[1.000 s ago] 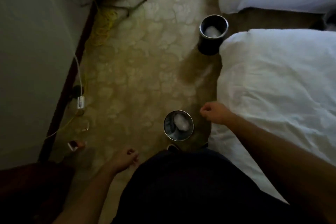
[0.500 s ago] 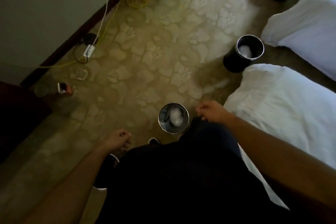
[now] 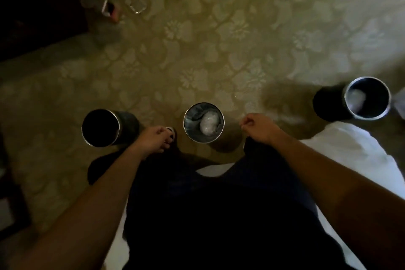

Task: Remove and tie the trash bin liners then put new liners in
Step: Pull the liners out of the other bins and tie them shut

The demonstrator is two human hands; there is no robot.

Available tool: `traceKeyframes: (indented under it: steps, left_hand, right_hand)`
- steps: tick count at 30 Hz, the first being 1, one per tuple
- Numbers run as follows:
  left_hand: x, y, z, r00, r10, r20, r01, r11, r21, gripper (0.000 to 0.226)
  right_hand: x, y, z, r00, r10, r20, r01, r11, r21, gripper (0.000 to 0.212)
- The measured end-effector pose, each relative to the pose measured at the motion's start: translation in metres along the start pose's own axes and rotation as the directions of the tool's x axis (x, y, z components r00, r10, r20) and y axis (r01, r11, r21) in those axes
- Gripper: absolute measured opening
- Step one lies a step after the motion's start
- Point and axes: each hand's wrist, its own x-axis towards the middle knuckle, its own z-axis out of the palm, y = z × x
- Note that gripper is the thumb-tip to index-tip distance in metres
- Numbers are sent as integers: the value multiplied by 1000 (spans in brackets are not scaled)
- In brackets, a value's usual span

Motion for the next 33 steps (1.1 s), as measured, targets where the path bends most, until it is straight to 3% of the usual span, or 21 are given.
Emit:
traceKeyframes:
  steps: [3,8,18,21,26,33]
  left_hand:
    - [6,-8,42,999,-18,-34,14,995,-103,15]
    - [49,-47,83,1000,-8,-15,7,996,-90,15]
    - [144,-163,135,963,191,-188,-213,971,-104,12]
    - [150,-187,152,948,235,-216,-249,968,-39,14]
    - [137,-193,170,911,331,-244,-344,939,-12,15]
    - [169,-189,160,920,289,-266,-300,954,-2,12]
  right_hand:
    - [29,17,-8,998,-53,23,54,997,-54,11]
    - [77,34,20,992,-129,11,130,989,-64,12]
    - [146,108,141,944,-325,-61,314,938,-144,12]
    - [144,134,161,919,-382,-94,362,915,-178,12]
    - [124,157,168,926,-355,-129,330,927,-179,12]
    - [149,148,162,931,-330,-156,305,938,-165,17]
